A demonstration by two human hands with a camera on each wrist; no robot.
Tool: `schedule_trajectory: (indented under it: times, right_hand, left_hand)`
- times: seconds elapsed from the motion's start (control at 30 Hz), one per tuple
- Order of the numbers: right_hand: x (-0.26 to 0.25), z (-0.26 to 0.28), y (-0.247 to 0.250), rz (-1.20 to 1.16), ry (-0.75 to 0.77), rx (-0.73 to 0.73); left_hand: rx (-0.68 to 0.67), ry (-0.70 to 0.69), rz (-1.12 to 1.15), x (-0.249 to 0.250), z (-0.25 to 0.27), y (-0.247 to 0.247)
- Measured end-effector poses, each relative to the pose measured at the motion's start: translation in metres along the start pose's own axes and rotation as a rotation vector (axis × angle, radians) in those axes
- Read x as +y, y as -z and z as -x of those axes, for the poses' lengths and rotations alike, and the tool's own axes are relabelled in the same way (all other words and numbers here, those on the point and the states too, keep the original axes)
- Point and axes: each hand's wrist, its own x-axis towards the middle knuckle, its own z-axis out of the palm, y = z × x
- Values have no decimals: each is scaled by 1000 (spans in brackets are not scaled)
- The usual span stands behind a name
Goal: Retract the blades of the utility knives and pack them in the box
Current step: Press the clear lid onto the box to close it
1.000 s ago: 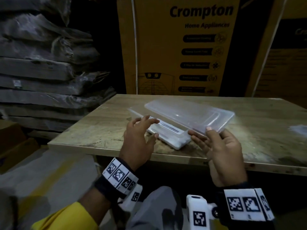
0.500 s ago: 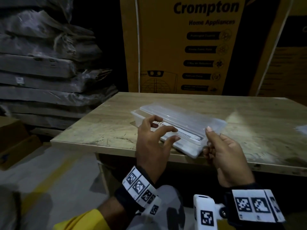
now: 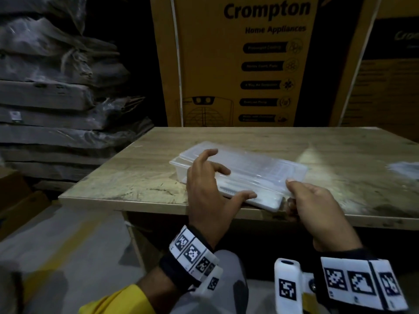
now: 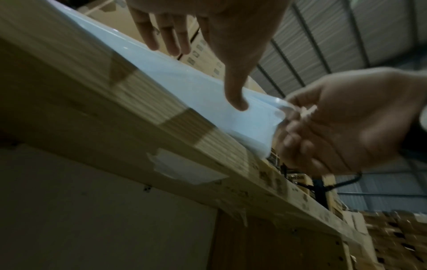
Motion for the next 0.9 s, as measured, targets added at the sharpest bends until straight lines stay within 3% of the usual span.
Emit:
schedule_trajectory:
  times: [0.1, 0.2, 0.37, 0.63, 0.9]
  right_hand:
    - [-4, 5, 3, 221, 60, 22]
    - [-9, 12, 1, 346, 118, 135]
    - [-8, 10, -6, 404, 182, 298]
    - [-2, 8, -3, 458, 345, 81]
    - [-3, 8, 5, 484, 395, 47]
  left_hand:
    - [-119, 49, -80, -9, -6, 10]
    - [-224, 95, -160, -21, -17, 22]
    - [-202, 24, -260, -45, -20, 37]
    - [-152, -46, -227, -56, -31, 42]
    - [-176, -96, -92, -71, -43, 42]
